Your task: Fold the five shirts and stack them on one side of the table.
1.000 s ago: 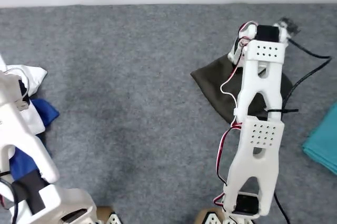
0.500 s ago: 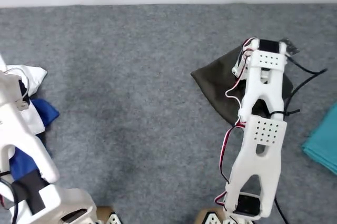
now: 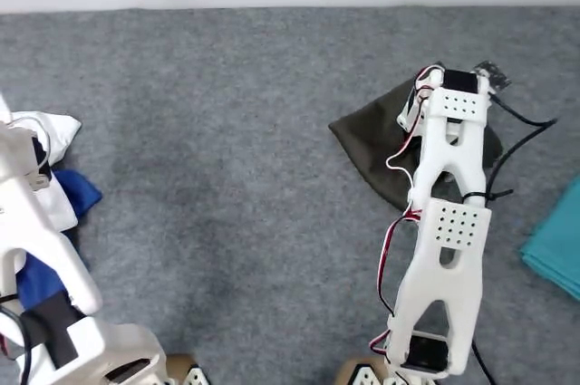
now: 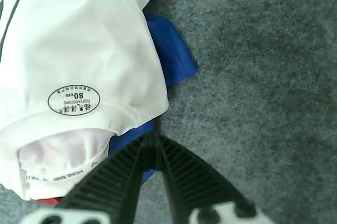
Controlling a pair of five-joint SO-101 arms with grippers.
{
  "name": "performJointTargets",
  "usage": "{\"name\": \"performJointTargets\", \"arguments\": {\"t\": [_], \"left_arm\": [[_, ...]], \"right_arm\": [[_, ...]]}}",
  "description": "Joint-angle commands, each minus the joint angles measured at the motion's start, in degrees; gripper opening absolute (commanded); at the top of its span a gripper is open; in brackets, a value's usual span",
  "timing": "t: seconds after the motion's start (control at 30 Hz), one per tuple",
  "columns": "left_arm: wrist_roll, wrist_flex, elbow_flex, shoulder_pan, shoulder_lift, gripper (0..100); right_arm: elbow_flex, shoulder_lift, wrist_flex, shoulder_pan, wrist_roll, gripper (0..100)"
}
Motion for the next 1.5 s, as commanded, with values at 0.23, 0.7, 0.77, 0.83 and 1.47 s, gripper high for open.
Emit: {"name": "performJointTargets", "arguments": {"t": [0.23,0.7,0.77,0.83,1.47], "left_arm": [[-0.3,1.3,-0.1,0.4,-0.9,1],[0.1,1.4,-0.1,0.4,-1.0,1],[0.1,1.4,-0.1,0.4,-1.0,1],[0.1,1.4,-0.1,0.4,-1.0,1],[0.1,1.4,-0.1,0.5,-1.0,1]], "right_arm": [[-1.7,0.0,0.7,2.6,7.3,0.9],[-9.8,-11.1,13.7,12.4,35.8,0.9],[-7.6,-13.8,13.7,14.0,38.7,0.9],[-4.7,-17.0,13.7,15.5,40.6,0.9],[12.7,-38.9,13.3,30.0,52.1,0.8]]}}
